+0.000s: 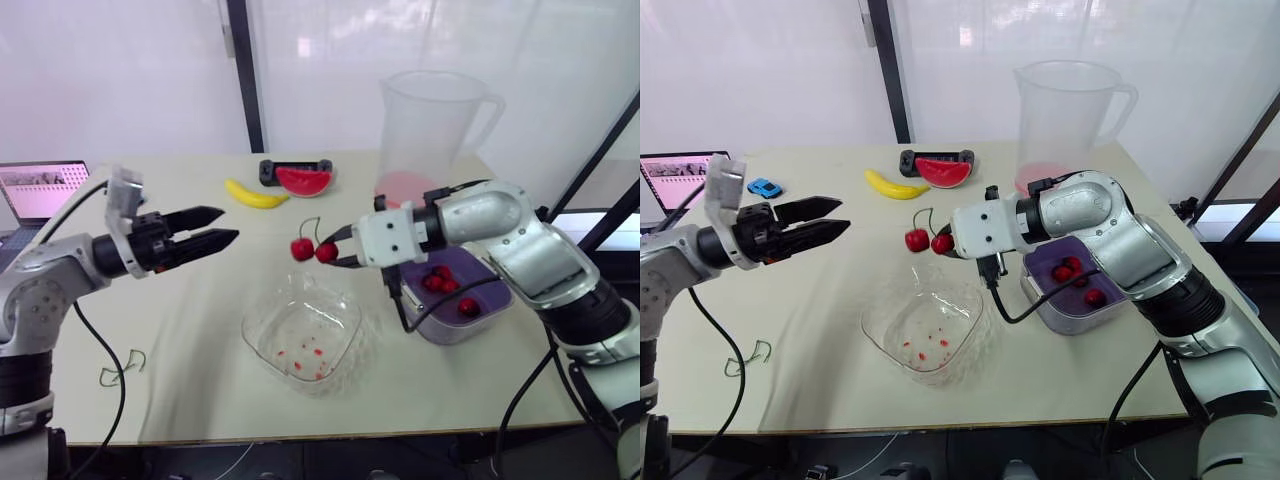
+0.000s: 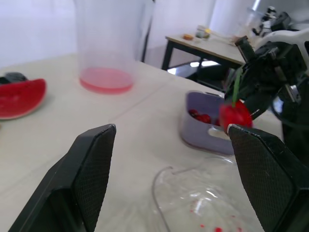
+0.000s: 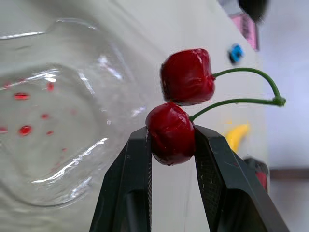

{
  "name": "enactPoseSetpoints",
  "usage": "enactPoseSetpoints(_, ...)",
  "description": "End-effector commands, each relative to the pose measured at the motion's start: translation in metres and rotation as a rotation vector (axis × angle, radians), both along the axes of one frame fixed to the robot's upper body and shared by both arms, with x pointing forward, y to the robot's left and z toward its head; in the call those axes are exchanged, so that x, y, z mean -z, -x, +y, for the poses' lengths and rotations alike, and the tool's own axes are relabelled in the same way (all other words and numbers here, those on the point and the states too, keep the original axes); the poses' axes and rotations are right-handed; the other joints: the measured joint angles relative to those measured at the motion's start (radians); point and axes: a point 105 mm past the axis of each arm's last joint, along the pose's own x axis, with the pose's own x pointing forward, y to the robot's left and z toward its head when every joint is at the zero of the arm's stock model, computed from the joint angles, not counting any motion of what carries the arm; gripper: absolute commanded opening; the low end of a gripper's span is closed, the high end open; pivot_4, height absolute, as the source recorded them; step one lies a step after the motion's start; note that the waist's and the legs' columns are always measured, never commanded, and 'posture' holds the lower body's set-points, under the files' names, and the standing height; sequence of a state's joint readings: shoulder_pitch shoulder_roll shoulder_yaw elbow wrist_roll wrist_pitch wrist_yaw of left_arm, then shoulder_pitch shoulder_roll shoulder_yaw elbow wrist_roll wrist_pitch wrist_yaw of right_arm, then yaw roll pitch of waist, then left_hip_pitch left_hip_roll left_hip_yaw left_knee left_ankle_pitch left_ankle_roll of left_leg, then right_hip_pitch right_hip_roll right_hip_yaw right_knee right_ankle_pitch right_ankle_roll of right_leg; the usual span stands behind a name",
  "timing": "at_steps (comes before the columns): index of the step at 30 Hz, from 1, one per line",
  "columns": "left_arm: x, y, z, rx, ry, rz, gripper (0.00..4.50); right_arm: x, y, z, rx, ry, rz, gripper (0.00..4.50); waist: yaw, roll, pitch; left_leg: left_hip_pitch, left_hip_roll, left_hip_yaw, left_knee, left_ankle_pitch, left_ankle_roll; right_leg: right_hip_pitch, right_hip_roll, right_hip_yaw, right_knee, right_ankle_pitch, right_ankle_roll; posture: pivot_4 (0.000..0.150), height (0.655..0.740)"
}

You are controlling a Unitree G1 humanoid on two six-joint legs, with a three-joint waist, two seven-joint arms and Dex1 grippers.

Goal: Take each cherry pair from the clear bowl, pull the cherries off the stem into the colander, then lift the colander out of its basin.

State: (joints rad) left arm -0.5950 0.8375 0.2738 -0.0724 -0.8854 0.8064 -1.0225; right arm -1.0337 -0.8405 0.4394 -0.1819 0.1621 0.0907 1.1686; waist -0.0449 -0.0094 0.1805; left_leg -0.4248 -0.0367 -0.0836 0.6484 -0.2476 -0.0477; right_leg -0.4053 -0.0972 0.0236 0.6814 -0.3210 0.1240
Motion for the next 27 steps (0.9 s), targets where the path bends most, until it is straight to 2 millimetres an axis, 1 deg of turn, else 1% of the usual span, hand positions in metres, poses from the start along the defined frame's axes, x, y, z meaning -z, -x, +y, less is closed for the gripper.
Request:
enactPoseSetpoints(1, -0.011, 0.011, -0.017, 0.11, -0.044, -0.049, 3.91, -0.003, 0.006, -0.002, -0.083, 0.086, -0.099, 1.22, 0.002, 0.0, 0.0, 0.0, 0.0, 0.0, 0.0, 0.0, 0.0, 0.0, 0.0, 0.0, 0.0, 0.0, 0.0, 0.15, 0.74)
enactPoseSetpoints(4, -0.007, 0.012, -0.031, 0.152, -0.088, -0.067, 3.91, 0.007, 0.005, -0.004, -0.1, 0.161, -0.077, 1.22, 0.002, 0.0, 0.0, 0.0, 0.0, 0.0, 0.001, 0.001, -0.002, 0.001, 0.0, 0.0, 0.0, 0.0, 0.0, 0.15, 0.74)
enactPoseSetpoints(6, -0.008, 0.013, -0.039, 0.173, -0.092, -0.086, 3.91, 0.009, 0.005, -0.004, -0.105, 0.181, -0.065, 1.22, 0.002, 0.0, 0.0, 0.0, 0.0, 0.0, 0.001, 0.002, -0.003, 0.001, 0.0, 0.0, 0.0, 0.0, 0.0, 0.15, 0.74)
enactPoseSetpoints(10, -0.007, 0.016, -0.057, 0.208, -0.118, -0.119, 3.91, 0.008, 0.004, 0.001, -0.111, 0.189, -0.066, 1.22, 0.001, 0.0, 0.0, 0.0, 0.0, 0.0, 0.001, 0.003, -0.005, 0.001, 0.0, 0.0, 0.0, 0.0, 0.0, 0.15, 0.74)
enactPoseSetpoints(14, -0.01, 0.021, -0.074, 0.241, -0.109, -0.145, 3.91, 0.009, 0.003, 0.005, -0.107, 0.183, -0.057, 1.22, 0.003, 0.0, 0.0, 0.0, 0.0, -0.001, 0.001, 0.003, -0.006, 0.001, 0.0, 0.0, 0.0, 0.0, 0.0, 0.15, 0.74)
enactPoseSetpoints(17, -0.004, 0.022, -0.084, 0.248, -0.115, -0.139, 3.91, 0.008, 0.004, 0.007, -0.108, 0.174, -0.055, 1.22, 0.003, 0.0, 0.0, 0.0, 0.0, -0.001, 0.001, 0.004, -0.007, 0.001, 0.0, 0.0, 0.0, 0.0, 0.0, 0.15, 0.74)
enactPoseSetpoints(20, 0.002, 0.021, -0.09, 0.245, -0.123, -0.124, 3.91, 0.007, 0.004, 0.009, -0.11, 0.173, -0.056, 1.22, 0.002, 0.0, 0.0, 0.0, 0.0, -0.001, 0.001, 0.004, -0.007, 0.001, 0.0, 0.0, 0.0, 0.0, 0.0, 0.15, 0.74)
enactPoseSetpoints(25, 0.01, 0.018, -0.093, 0.238, -0.152, -0.104, 3.91, 0.006, 0.005, 0.01, -0.109, 0.171, -0.063, 1.22, 0.002, 0.0, 0.0, 0.0, 0.0, -0.001, 0.001, 0.004, -0.007, 0.001, 0.0, 0.0, 0.0, 0.0, 0.0, 0.15, 0.74)
enactPoseSetpoints(27, 0.013, 0.016, -0.094, 0.233, -0.161, -0.097, 3.38, 0.006, 0.005, 0.01, -0.107, 0.171, -0.064, 1.15, 0.002, 0.0, 0.0, 0.0, 0.0, -0.001, 0.001, 0.004, -0.007, 0.001, 0.0, 0.0, 0.0, 0.0, 0.0, 0.15, 0.74)
